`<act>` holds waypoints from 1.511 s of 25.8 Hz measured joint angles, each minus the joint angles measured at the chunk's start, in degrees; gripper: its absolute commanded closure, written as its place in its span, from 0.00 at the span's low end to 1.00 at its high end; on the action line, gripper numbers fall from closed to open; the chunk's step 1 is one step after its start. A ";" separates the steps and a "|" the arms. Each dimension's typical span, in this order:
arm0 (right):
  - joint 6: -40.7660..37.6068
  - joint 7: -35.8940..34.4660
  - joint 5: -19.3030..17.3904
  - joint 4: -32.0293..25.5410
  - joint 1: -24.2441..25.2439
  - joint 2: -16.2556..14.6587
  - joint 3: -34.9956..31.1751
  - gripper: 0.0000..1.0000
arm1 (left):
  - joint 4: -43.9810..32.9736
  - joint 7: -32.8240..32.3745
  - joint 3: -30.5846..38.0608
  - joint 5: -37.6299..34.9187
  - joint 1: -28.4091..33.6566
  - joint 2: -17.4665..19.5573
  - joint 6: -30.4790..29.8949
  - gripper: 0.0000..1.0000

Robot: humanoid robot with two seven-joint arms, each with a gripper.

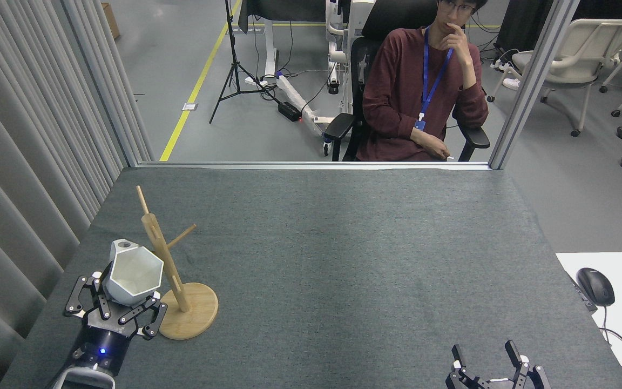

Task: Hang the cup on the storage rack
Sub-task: 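Hook the cup handle onto a peg of the wooden stand, then release the cup and pull the left gripper back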

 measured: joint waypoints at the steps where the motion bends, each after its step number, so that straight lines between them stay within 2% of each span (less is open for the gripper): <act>1: 0.04 -0.01 -0.01 0.00 0.00 -0.02 0.00 0.02 | 0.39 0.00 -0.23 -0.08 -0.30 0.01 0.04 0.52; 3: 0.14 -0.07 -0.01 0.00 -0.01 -0.05 0.00 0.02 | 0.92 0.00 -0.84 -0.18 -0.59 0.04 0.08 0.50; 4: 0.15 -0.10 -0.02 0.00 -0.03 -0.05 0.00 0.02 | 1.03 0.00 -1.06 -0.21 -0.72 0.07 0.09 0.46; 5: 0.22 -0.12 -0.02 0.00 -0.05 -0.06 0.00 0.02 | 1.16 0.00 -1.33 -0.23 -0.73 0.09 0.09 0.32; 6: 0.23 -0.13 -0.02 0.00 -0.06 -0.05 0.00 0.02 | 1.26 0.00 -1.57 -0.24 -0.73 0.09 0.09 0.13; 7: 0.25 -0.13 -0.02 0.00 -0.07 -0.04 0.00 0.02 | 1.31 0.01 -1.81 -0.24 -0.76 0.09 0.09 0.01; 21: 0.30 -0.14 -0.04 0.00 -0.17 -0.01 0.00 0.02 | 0.24 1.74 -2.32 0.49 0.42 -0.17 -0.96 0.01; 39: 0.30 -0.37 0.01 0.00 -1.01 -0.17 0.09 0.02 | -5.76 1.72 1.23 5.35 7.89 -0.74 -0.99 0.01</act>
